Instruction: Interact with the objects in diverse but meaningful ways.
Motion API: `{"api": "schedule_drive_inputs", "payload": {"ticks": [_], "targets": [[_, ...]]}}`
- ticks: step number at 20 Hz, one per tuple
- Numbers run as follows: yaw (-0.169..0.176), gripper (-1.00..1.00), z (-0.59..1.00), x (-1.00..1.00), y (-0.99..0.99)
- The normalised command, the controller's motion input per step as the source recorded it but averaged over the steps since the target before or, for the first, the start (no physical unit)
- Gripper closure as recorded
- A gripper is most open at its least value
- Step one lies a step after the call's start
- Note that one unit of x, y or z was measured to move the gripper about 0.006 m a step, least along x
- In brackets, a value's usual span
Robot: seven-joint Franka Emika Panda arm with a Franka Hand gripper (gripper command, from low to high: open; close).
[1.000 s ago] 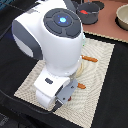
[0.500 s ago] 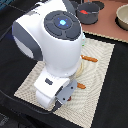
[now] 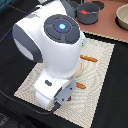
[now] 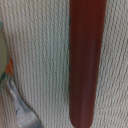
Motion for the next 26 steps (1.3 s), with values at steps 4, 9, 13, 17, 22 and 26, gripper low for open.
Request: {"api": "schedule_drive_inputs", "payload": {"ticks": [4,9,13,17,22,26], "targets": [[-0.004,-1.00,-0.07,0.00,-0.13],[0.000,1.00,-0.05,0.00,-0.13],[0.000,1.00,-0.03,0.00,-0.11],[-0.001,1.00,-0.03,0.00,-0.11],[-0.003,1.00,-0.02,0.00,-0.13],[0.000,1.00,0.40,0.06,-0.19]]}}
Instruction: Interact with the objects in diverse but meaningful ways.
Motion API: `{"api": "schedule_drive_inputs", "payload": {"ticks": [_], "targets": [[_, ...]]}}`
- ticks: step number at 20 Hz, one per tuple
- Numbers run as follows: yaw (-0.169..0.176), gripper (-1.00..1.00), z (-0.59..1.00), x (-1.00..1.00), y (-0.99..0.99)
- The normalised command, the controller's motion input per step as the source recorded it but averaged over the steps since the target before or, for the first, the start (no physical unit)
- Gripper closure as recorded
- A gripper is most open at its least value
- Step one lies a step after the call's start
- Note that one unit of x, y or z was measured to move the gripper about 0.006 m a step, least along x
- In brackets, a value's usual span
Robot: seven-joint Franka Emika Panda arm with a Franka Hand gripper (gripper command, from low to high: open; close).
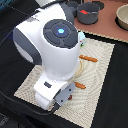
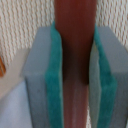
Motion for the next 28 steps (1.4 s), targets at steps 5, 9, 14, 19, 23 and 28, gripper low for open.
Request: {"api": "schedule_drive_inputs", "payload": {"ticks": [5,9,14,19,23,28], "targets": [[-0.006,1.00,1.00,0.00,-0.35],[0.000,1.00,1.00,-0.03,-0.08],[0.000,1.00,1.00,-0.04,0.18],[0.000,1.00,0.56,-0.17,0.55],[0.000,1.00,0.07,-0.45,0.79],[0.000,1.00,0.10,-0.46,0.88]]}}
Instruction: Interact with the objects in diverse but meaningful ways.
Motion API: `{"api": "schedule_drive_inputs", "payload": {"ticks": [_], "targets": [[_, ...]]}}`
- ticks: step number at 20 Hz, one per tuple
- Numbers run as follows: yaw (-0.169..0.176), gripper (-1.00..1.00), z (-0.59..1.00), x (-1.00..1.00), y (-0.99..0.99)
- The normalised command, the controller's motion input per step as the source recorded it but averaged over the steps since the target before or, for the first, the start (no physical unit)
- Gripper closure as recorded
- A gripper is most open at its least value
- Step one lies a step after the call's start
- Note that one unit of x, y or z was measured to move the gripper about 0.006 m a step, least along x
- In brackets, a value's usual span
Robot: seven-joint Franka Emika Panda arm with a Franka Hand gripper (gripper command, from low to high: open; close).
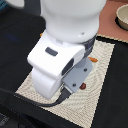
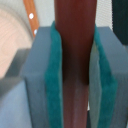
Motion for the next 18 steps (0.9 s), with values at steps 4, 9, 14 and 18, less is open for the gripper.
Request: {"api": "schedule_drive_inputs", "payload": {"ticks": [4,9,14,18], "targets": [[0.000,1.00,0.02,-0.46,0.95],[0.000,1.00,0.00,-0.48,0.96],[0.001,1.00,0.00,-0.52,0.95],[0.019,1.00,-0.06,-0.64,0.84]]}}
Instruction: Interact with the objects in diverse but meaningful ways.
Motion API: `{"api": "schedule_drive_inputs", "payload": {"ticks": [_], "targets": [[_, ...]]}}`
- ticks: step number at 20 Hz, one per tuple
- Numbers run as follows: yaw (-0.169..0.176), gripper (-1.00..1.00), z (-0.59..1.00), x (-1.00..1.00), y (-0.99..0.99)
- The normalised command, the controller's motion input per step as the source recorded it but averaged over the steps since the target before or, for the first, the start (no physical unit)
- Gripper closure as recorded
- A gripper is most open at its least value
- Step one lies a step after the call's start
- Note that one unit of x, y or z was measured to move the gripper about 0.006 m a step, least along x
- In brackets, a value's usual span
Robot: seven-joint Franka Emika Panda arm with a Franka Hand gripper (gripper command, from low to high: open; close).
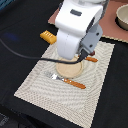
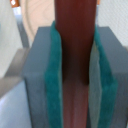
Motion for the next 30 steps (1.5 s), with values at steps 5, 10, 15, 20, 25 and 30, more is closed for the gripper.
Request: {"api": "schedule_drive_inputs", "payload": {"ticks": [5,10,15,20,25,30], "targets": [[0.020,1.00,-0.16,-0.75,0.77],[0.001,1.00,-0.31,-0.93,0.67],[0.013,1.00,-0.37,-0.96,0.59],[0.038,1.00,-0.40,-0.93,0.52],[0.036,1.00,-0.36,-0.92,0.54],[0.038,1.00,-0.09,-0.85,0.61]]}}
